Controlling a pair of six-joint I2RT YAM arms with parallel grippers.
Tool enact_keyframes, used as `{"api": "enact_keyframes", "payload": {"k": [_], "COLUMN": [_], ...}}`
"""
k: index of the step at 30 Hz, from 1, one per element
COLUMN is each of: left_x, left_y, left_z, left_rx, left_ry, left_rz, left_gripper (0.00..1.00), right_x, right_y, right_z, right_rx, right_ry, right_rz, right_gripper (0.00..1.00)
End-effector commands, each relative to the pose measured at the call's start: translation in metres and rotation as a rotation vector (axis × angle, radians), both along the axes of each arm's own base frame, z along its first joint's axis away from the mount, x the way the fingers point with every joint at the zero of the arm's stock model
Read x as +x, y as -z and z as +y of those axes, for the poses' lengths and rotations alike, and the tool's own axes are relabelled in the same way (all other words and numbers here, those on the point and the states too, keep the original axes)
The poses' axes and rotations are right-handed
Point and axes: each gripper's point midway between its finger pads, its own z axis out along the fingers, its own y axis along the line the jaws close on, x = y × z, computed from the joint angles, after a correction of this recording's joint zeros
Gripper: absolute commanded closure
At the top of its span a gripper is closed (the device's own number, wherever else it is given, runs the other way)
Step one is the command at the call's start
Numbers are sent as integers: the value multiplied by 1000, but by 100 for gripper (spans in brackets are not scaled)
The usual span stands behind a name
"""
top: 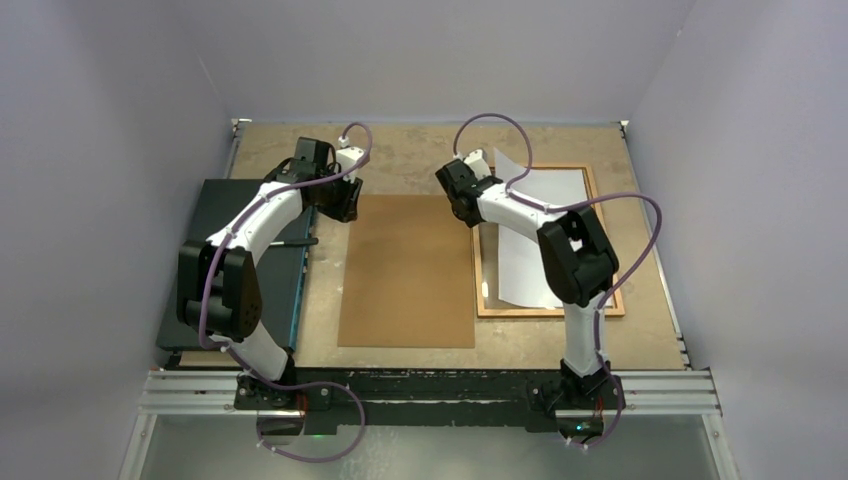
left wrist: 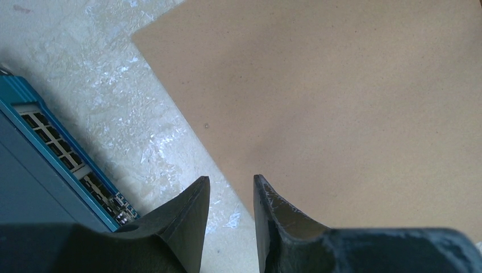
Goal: Put the photo into the frame
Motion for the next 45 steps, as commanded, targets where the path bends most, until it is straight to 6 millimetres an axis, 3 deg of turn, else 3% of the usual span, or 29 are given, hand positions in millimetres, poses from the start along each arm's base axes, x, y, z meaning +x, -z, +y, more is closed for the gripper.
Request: {"api": "enact_keyframes", "payload": {"k": [1, 13, 19, 22, 33, 39, 45], "left_x": [3, 2, 3, 3, 4, 4, 5], "left_y": [-9, -7, -8, -9, -14, -16, -15], "left_z": [0, -1, 0, 0, 0, 0, 1], "left_rx": [-27, -29, -25, -25, -22, -23, -19], "left_ry": [-3, 3, 1, 2, 6, 7, 0], "left_rz": [-31, -28, -31, -30, -33, -34, -32], "left_gripper": [68, 68, 65, 65, 65, 65, 66], "right_x": [5, -2, -5, -5, -10, -9, -11], "right_y": [-41, -24, -13, -15, -30, -38, -34], "right_z": [-14, -11, -5, 0, 44, 54, 79], "right_rx": [9, 24, 54, 97, 380, 450, 613], "right_ry": [42, -19, -26, -27, -120, -125, -129], "right_rz": [-101, -42, -1, -4, 20, 4, -1], "right_gripper": [100, 99, 50, 35, 12, 9, 18]}}
